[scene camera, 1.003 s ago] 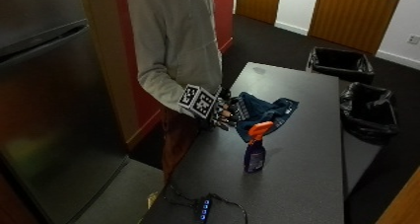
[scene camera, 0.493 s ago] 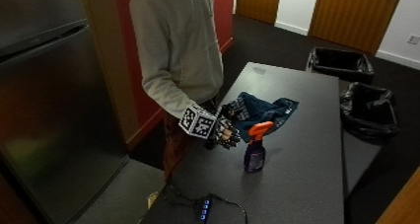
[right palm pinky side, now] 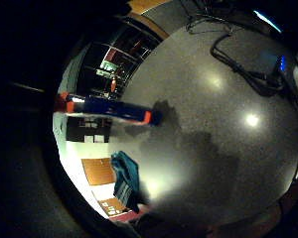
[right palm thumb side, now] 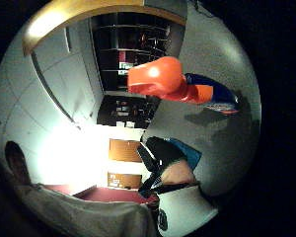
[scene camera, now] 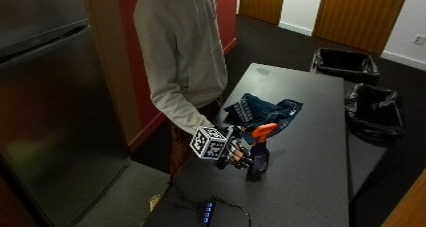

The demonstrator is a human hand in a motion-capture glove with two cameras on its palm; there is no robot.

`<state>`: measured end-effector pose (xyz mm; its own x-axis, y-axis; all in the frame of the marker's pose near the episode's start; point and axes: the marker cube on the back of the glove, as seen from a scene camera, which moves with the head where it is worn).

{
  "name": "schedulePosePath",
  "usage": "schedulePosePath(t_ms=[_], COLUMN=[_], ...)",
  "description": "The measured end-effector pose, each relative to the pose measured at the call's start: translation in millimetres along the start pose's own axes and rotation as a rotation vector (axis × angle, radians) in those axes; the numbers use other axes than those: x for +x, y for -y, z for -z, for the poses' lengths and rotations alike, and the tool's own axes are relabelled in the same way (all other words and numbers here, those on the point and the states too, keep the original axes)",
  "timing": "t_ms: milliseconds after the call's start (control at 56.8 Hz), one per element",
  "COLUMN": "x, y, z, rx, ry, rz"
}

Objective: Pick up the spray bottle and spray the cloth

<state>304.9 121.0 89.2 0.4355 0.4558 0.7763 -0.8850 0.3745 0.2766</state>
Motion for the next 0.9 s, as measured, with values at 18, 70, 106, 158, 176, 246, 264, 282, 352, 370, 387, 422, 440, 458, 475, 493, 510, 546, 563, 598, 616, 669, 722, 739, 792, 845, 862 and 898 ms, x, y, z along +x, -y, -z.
schedulePosePath(t_ms=[18,70,106,158,176,246,264,282,352,370,387,422,440,458,475,493,510,546,563,598,616,669,722,739,792,845,862,898], x=[2,6,8,10,10,11,11,11,9,8,8,6,6,5,4,3,2,1,1,0,0,-1,-2,-3,-5,-6,-7,-9], y=[1,5,7,11,11,16,17,18,23,25,26,29,30,31,32,33,33,36,37,39,39,43,48,49,54,56,57,59], z=[-2,-9,-12,-18,-20,-30,-32,-35,-45,-47,-49,-53,-55,-57,-58,-60,-61,-64,-65,-67,-68,-69,-69,-69,-69,-71,-72,-74], rx=[0.002,-0.003,-0.012,-0.031,-0.037,-0.054,-0.059,-0.064,-0.083,-0.084,-0.086,-0.086,-0.087,-0.089,-0.094,-0.099,-0.103,-0.100,-0.094,-0.084,-0.080,-0.073,-0.064,-0.061,-0.058,-0.063,-0.063,-0.061], ry=[0.001,0.013,0.025,0.039,0.044,0.074,0.083,0.093,0.135,0.143,0.149,0.160,0.164,0.168,0.172,0.175,0.176,0.171,0.167,0.159,0.156,0.148,0.144,0.143,0.138,0.138,0.140,0.144], rz=[-0.001,-0.012,-0.020,-0.027,-0.028,-0.024,-0.024,-0.026,-0.035,-0.035,-0.033,-0.030,-0.029,-0.029,-0.029,-0.029,-0.028,-0.025,-0.023,-0.018,-0.016,-0.008,-0.001,0.001,0.005,0.013,0.018,0.030])
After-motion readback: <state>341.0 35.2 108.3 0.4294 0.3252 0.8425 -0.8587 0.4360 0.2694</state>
